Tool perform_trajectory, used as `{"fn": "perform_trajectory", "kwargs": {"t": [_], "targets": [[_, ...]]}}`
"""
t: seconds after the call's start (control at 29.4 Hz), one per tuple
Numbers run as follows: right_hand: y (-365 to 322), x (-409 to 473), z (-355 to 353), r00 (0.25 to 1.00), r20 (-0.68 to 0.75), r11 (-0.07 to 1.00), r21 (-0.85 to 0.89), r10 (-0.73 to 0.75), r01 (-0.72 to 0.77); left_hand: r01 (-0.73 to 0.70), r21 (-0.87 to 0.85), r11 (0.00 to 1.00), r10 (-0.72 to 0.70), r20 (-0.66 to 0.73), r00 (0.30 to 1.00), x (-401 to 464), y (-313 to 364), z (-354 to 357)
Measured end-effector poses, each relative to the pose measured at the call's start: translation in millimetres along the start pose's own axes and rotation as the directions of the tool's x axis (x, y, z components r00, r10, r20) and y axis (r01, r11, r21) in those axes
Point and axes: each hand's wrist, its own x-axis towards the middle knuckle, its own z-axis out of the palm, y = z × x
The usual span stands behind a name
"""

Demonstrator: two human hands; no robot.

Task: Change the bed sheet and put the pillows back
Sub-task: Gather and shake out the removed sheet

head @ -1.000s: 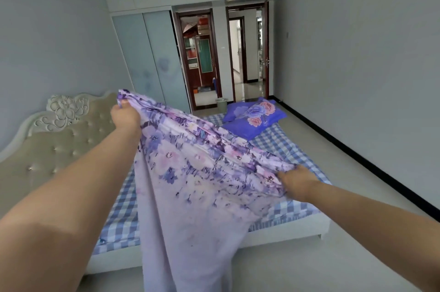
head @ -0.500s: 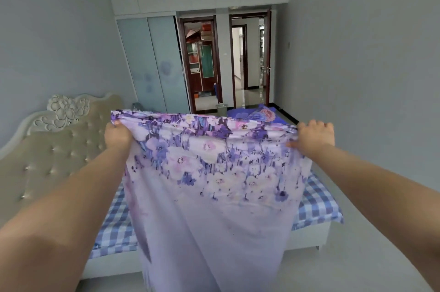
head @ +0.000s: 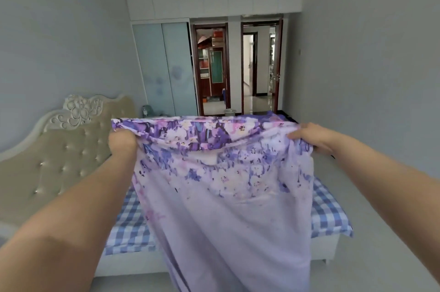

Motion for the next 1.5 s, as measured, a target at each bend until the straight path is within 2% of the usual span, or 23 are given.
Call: {"fn": "perform_trajectory", "kwargs": {"t": [0.03,0.07,0.14,0.2,0.37,0.48,0.61,0.71,0.78,0.88,0.92,0.95,1.02,1.09,1.12,1.16,1.22,1.26,1.29,1.33,1.39,1.43,1.5], "targets": [[0,-1,1,0.999,-0.004,0.998,-0.049,-0.047,0.046,0.017,0.000,1.000,-0.017,-0.001,1.000,2,1,-3],[-1,0,0,0.986,-0.119,0.987,-0.130,-0.115,0.099,0.020,0.008,1.000,-0.020,0.032,0.999,10,0,-7],[-2,-1,-15,0.859,-0.467,0.964,-0.249,-0.207,0.096,0.077,0.005,0.997,-0.075,0.274,0.959,6,-4,-2],[-7,-2,-32,0.765,-0.610,0.955,-0.296,-0.209,0.025,0.071,0.092,0.993,-0.105,0.444,0.890,0,-14,4],[1,6,-36,0.878,-0.436,0.780,-0.612,-0.197,-0.129,-0.034,0.108,0.994,0.015,0.172,0.985,-3,1,2],[20,8,-16,0.898,-0.432,0.882,-0.452,-0.087,-0.132,-0.036,0.074,0.997,0.023,0.170,0.985,-4,24,2],[30,14,-1,0.907,-0.421,0.990,-0.123,0.014,-0.072,-0.144,0.322,0.936,0.071,0.228,0.971,1,19,1],[31,22,7,0.928,-0.371,0.999,-0.019,0.021,-0.030,-0.107,0.230,0.967,0.038,0.286,0.957,-5,8,3],[26,27,11,0.940,-0.342,0.995,-0.086,0.009,-0.040,-0.094,0.195,0.976,-0.005,0.453,0.892,-3,6,1],[22,36,15,0.959,-0.283,0.968,-0.247,-0.027,-0.046,-0.146,0.241,0.960,-0.119,0.817,0.564,8,5,-18],[23,40,17,0.965,-0.261,0.957,-0.288,-0.038,-0.040,-0.161,0.300,0.940,-0.189,0.853,0.486,16,3,-22],[24,44,20,0.973,-0.226,0.953,-0.301,-0.041,-0.030,-0.203,0.383,0.901,-0.258,0.849,0.461,24,0,-24],[24,54,26,0.993,-0.110,0.960,-0.279,-0.042,0.010,-0.325,0.528,0.784,-0.305,0.785,0.539,40,-14,-16],[20,66,35,0.997,0.060,0.949,-0.309,-0.046,0.062,-0.509,0.543,0.668,-0.196,0.788,0.583,53,-30,2],[18,72,40,0.989,0.143,0.901,-0.422,-0.047,0.104,-0.579,0.569,0.584,-0.136,0.772,0.621,57,-38,12],[15,79,47,0.976,0.215,0.804,-0.573,-0.039,0.158,-0.612,0.623,0.487,-0.092,0.733,0.674,61,-45,23],[8,94,61,0.965,0.263,0.475,-0.848,-0.005,0.234,-0.577,0.751,0.321,-0.014,0.613,0.790,67,-54,41],[3,105,68,0.969,0.247,0.351,-0.908,0.004,0.230,-0.553,0.793,0.256,0.020,0.567,0.823,73,-58,51],[-3,114,74,0.972,0.235,0.307,-0.926,0.017,0.219,-0.536,0.818,0.209,0.059,0.537,0.842,77,-59,59],[-8,124,78,0.971,0.235,0.323,-0.923,0.040,0.210,-0.530,0.831,0.171,0.103,0.520,0.848,84,-58,67],[-20,140,79,0.951,0.278,0.487,-0.854,0.135,0.180,-0.519,0.844,0.136,0.101,0.510,0.855,100,-48,78],[-27,146,76,0.936,0.294,0.610,-0.784,0.195,0.119,-0.514,0.841,0.171,0.029,0.517,0.855,108,-42,80],[-46,151,69,0.880,0.358,0.782,-0.623,0.310,-0.022,-0.409,0.818,0.406,-0.176,0.509,0.843,125,-26,79]]}}
